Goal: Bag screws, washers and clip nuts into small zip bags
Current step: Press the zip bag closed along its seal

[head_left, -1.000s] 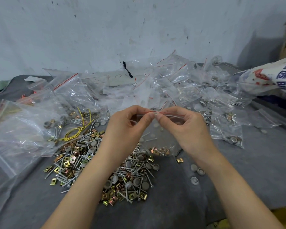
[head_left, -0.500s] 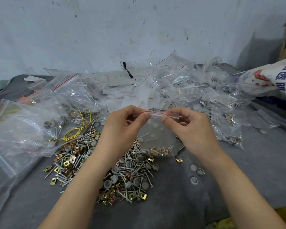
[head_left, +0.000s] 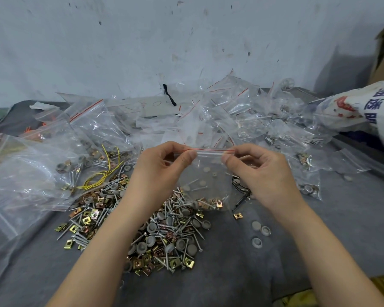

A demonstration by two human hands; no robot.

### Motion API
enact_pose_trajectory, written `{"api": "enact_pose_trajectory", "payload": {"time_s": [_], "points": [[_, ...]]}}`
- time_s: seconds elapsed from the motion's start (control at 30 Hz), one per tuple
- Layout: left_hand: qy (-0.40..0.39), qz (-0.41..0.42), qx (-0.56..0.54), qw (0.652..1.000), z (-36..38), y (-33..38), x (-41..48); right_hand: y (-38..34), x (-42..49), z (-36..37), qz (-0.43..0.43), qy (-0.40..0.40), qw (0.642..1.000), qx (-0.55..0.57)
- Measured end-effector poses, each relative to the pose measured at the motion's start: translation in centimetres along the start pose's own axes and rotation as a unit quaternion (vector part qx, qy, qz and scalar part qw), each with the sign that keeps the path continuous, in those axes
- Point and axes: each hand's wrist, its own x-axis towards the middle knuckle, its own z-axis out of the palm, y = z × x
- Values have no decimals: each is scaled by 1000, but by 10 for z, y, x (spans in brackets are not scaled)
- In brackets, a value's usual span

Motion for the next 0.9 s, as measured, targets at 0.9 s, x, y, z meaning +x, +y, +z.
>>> {"api": "enact_pose_trajectory", "payload": {"time_s": [0.9], "points": [[33, 6, -20, 999, -5, 22, 5, -6, 10, 22, -22, 116, 987, 113]]}}
